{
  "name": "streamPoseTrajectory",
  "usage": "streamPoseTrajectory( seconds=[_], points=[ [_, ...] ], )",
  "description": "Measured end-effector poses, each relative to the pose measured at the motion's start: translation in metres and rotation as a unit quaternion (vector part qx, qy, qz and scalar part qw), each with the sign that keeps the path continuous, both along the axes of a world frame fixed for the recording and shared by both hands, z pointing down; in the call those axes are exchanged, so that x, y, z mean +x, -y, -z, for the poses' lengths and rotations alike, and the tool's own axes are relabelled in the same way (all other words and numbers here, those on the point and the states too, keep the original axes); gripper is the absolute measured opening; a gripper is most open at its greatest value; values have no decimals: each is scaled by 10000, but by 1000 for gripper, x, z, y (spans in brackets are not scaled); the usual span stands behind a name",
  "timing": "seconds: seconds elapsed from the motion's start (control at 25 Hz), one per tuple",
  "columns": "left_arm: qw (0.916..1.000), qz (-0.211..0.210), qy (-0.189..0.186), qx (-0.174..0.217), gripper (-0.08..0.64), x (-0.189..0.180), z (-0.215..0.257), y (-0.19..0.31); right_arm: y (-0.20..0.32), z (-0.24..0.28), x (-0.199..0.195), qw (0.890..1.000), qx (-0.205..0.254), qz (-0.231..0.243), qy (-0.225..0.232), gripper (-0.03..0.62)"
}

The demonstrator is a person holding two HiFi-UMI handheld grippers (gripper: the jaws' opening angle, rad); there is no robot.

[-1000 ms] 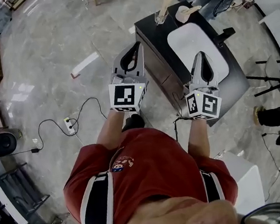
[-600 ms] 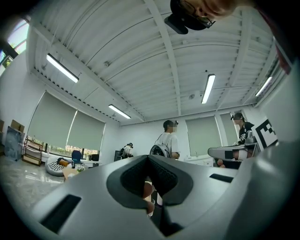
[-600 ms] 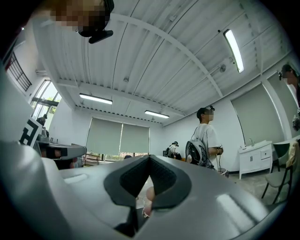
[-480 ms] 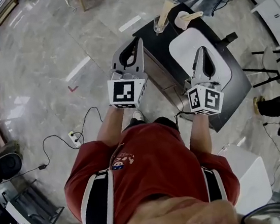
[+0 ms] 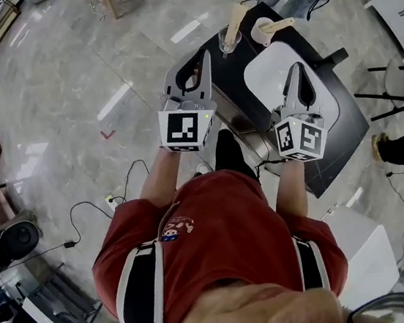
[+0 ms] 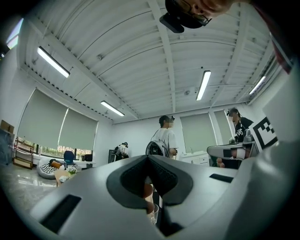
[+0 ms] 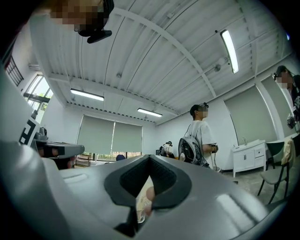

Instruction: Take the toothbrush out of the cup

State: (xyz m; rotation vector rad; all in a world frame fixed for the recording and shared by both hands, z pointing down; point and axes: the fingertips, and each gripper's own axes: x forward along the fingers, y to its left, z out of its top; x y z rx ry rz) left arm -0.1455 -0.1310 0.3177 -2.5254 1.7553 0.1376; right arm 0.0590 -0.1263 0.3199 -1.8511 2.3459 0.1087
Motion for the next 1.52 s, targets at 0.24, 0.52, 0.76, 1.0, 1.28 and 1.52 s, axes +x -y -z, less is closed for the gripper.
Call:
streamPoseTrajectory(
  seconds=[0.24,0.52,0.76,1.0,1.28,1.52],
  points=[
    [9998,-84,102,-128,5,26,-8,59,59,-16,21,9999,-90,28,137,9],
    [9988,-187,233,-384,5,56,-24,116,118,-44,44,9991,-398,-57,93,11],
    [9971,-282,316,-628,5,72,-42,150,155,-78,51,9965,-808,48,218,79],
    [9949,-328,463,-832,5,83,-58,171,183,-120,56,9904,-1332,224,306,190],
    [9923,-287,571,-1059,5,88,-75,178,203,-166,61,9815,-1861,170,422,228],
    [9902,-207,644,-1225,5,86,-86,178,218,-195,61,9754,-2132,165,541,232]
  ],
)
